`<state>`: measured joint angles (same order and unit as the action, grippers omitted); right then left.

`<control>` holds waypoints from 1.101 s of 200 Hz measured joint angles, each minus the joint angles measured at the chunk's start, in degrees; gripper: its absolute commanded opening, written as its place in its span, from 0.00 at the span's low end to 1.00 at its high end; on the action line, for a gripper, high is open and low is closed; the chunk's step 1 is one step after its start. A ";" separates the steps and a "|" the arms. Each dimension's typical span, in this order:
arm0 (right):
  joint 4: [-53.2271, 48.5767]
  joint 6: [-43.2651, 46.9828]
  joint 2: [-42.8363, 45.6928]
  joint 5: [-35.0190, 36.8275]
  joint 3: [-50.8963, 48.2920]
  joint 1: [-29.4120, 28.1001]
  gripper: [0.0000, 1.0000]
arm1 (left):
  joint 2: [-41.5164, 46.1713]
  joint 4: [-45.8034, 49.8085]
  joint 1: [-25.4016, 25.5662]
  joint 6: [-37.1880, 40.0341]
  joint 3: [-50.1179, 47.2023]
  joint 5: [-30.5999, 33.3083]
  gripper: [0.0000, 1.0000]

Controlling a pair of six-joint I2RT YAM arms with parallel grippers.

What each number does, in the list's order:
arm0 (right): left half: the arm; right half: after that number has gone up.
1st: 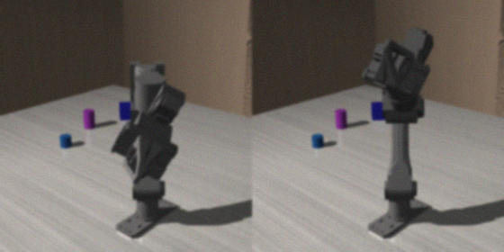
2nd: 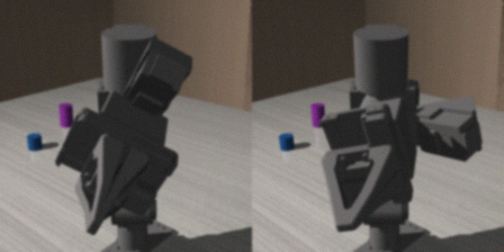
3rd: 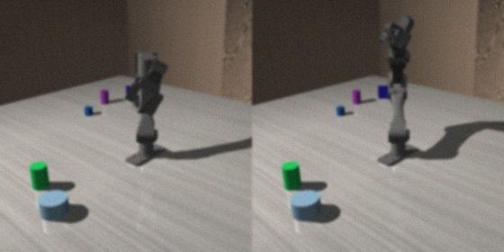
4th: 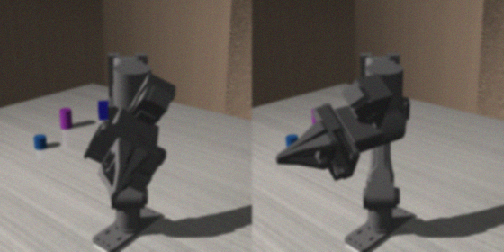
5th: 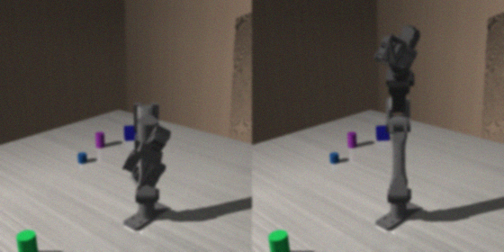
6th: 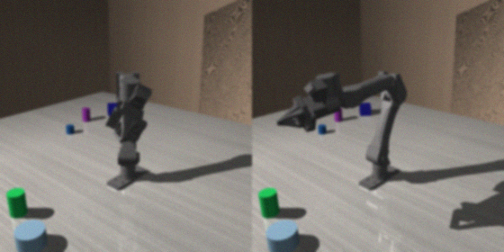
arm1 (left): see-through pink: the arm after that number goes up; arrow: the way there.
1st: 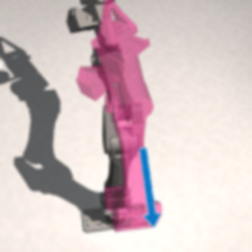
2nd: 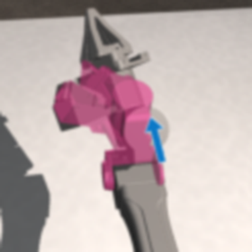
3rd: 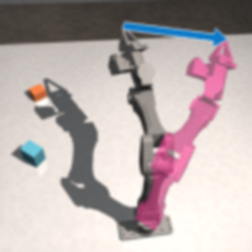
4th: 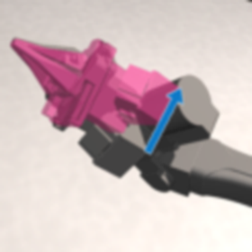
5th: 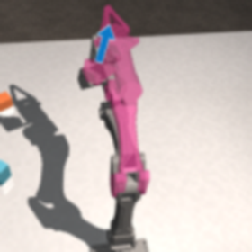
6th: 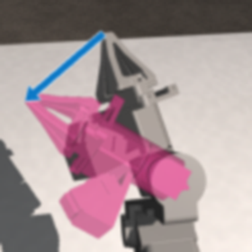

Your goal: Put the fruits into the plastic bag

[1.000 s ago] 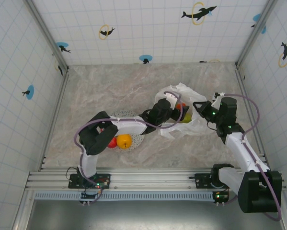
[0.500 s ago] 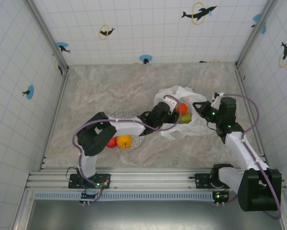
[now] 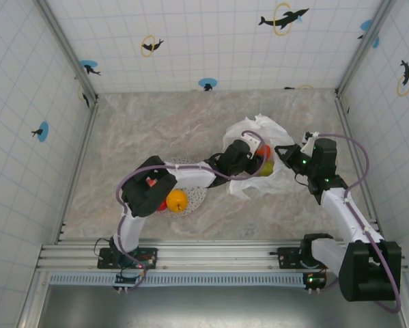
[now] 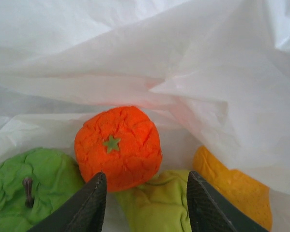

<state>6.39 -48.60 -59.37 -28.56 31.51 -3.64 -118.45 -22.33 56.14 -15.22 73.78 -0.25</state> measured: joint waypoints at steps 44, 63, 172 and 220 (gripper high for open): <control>-1.16 1.99 0.00 0.63 1.51 0.00 0.00 | 9.16 0.44 0.00 -1.33 -9.20 -2.78 0.59; -1.99 2.84 0.11 1.18 1.84 0.00 0.00 | 14.36 1.29 0.00 -1.55 -13.07 -3.87 0.61; -6.23 9.64 -0.42 3.32 3.30 -0.55 0.00 | 40.87 9.55 -2.64 -2.84 -32.96 -1.44 0.77; -6.27 10.23 0.13 3.58 3.30 -0.55 0.00 | 51.98 21.51 -4.55 -4.63 -35.89 3.72 0.83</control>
<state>0.12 -38.37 -59.24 -24.97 34.81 -4.19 -66.48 -0.82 51.59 -19.86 37.89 3.46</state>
